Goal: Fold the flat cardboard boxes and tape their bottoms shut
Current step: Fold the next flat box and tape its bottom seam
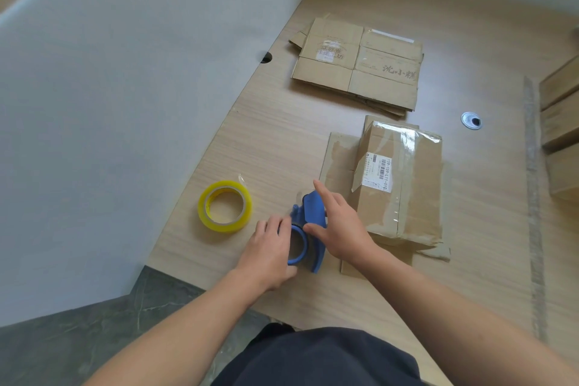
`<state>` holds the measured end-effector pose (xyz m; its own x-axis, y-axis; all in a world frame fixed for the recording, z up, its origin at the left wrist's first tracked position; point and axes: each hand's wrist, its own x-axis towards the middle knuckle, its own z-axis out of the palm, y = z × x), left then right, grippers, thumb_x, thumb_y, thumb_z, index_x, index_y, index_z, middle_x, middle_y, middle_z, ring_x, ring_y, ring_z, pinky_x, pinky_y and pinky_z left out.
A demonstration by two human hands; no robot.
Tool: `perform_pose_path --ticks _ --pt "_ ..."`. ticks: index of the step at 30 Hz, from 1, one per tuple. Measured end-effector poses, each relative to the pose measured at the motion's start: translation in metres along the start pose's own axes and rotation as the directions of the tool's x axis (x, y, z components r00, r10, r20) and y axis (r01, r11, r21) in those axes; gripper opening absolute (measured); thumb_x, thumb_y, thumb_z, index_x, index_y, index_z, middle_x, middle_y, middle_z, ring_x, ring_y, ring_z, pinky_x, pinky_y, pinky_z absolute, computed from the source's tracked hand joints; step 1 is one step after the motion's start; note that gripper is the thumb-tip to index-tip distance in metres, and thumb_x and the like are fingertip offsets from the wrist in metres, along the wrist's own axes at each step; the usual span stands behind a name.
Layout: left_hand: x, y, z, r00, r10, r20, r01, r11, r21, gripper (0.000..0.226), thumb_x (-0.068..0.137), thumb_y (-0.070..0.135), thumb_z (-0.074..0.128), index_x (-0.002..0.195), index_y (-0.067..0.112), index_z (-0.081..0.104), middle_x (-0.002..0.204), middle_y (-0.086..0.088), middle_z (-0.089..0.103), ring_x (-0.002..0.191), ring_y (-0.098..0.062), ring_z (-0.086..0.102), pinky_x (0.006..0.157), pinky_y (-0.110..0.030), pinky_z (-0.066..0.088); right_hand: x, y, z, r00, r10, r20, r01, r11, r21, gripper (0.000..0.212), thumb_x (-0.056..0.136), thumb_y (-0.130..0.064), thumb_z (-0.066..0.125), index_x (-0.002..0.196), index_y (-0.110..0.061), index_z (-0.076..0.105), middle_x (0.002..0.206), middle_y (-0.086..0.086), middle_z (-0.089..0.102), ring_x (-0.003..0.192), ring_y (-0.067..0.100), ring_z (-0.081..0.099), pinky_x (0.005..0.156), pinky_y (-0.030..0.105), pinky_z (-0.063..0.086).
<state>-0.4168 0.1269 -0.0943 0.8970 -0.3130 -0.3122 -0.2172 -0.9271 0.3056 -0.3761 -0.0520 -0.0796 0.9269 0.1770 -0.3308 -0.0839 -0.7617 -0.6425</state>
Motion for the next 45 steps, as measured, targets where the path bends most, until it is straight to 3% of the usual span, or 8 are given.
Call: perform_pose_path --ticks 7,15,20,26,32,35,38,45 --pt "-0.004 -0.01 -0.022 0.992 0.106 -0.075 -0.11 0.993 -0.052 0.096 0.072 0.049 0.069 0.151 0.014 0.028 0.142 -0.001 0.038 0.122 -0.025 0.038 0.106 -0.032 0.036 0.0 -0.004 0.0 0.999 -0.006 -0.032 0.006 1.0 -0.006 0.085 0.092 -0.036 0.067 0.157 -0.037 0.012 0.147 -0.003 0.039 0.126 0.02 0.047 0.098 0.03 0.039" --pt "-0.007 -0.038 -0.062 0.973 0.149 -0.177 -0.16 0.986 -0.049 0.094 0.065 0.051 0.073 0.145 0.014 0.041 0.139 0.001 0.041 0.121 -0.02 0.035 0.105 -0.031 0.038 0.011 -0.031 -0.029 0.957 -0.087 -0.278 0.123 0.986 0.113 0.032 0.099 -0.028 0.059 0.127 -0.014 0.064 0.124 -0.002 0.056 0.11 0.012 0.056 0.097 0.034 0.049" --pt "-0.001 -0.046 -0.069 0.967 0.122 -0.222 -0.15 0.982 -0.114 0.094 0.063 0.051 0.076 0.143 0.014 0.044 0.136 0.004 0.042 0.117 -0.017 0.037 0.103 -0.028 0.038 0.02 -0.037 -0.037 0.989 -0.072 -0.129 0.09 0.987 0.136 0.047 0.096 -0.029 0.063 0.141 -0.026 0.051 0.134 -0.007 0.055 0.115 0.006 0.057 0.093 0.019 0.041" --pt "0.001 -0.043 -0.059 0.976 0.091 -0.197 -0.139 0.96 -0.244 0.095 0.067 0.044 0.081 0.147 0.015 0.039 0.143 0.006 0.036 0.127 -0.016 0.035 0.109 -0.025 0.031 0.019 -0.03 -0.018 0.999 -0.026 0.021 0.021 0.982 0.186 0.081 0.09 -0.026 0.071 0.154 -0.037 0.024 0.145 -0.007 0.047 0.13 0.011 0.048 0.104 0.037 0.047" --pt "0.001 -0.043 -0.056 0.98 0.013 -0.198 -0.072 0.953 -0.294 0.096 0.072 0.042 0.081 0.151 0.015 0.034 0.15 0.003 0.032 0.137 -0.018 0.033 0.112 -0.024 0.027 0.017 -0.034 -0.016 0.996 -0.086 0.022 0.078 0.966 0.247 0.048 0.095 -0.031 0.062 0.141 -0.033 0.049 0.128 -0.011 0.051 0.11 0.002 0.058 0.095 0.031 0.05" --pt "0.001 -0.038 -0.054 0.973 -0.022 -0.23 -0.05 0.952 -0.303 0.096 0.073 0.042 0.081 0.151 0.015 0.033 0.151 0.003 0.032 0.138 -0.017 0.031 0.112 -0.022 0.024 0.016 -0.035 -0.019 0.991 -0.119 0.058 0.104 0.972 0.212 0.052 0.093 -0.04 0.065 0.142 -0.031 0.05 0.123 -0.013 0.049 0.106 -0.001 0.056 0.09 0.022 0.043" --pt "0.001 -0.033 -0.053 0.956 -0.063 -0.287 -0.042 0.938 -0.343 0.096 0.073 0.041 0.082 0.151 0.013 0.034 0.15 0.001 0.037 0.138 -0.015 0.031 0.11 -0.015 0.017 0.014 -0.035 -0.018 0.997 -0.005 0.078 -0.009 0.985 0.174 0.06 0.09 -0.044 0.068 0.144 -0.03 0.047 0.12 -0.009 0.049 0.102 0.008 0.058 0.087 0.023 0.044" --pt "-0.001 -0.018 -0.037 0.959 -0.085 -0.271 -0.041 0.903 -0.428 0.106 0.07 0.037 0.087 0.153 0.008 0.028 0.152 -0.006 0.036 0.141 -0.019 0.031 0.111 -0.01 0.011 0.023 -0.037 -0.012 0.992 0.081 -0.099 -0.08 0.997 0.013 0.022 0.091 -0.017 0.063 0.112 -0.017 0.07 0.088 0.001 0.068 0.087 0.021 0.063 0.073 0.027 0.045"
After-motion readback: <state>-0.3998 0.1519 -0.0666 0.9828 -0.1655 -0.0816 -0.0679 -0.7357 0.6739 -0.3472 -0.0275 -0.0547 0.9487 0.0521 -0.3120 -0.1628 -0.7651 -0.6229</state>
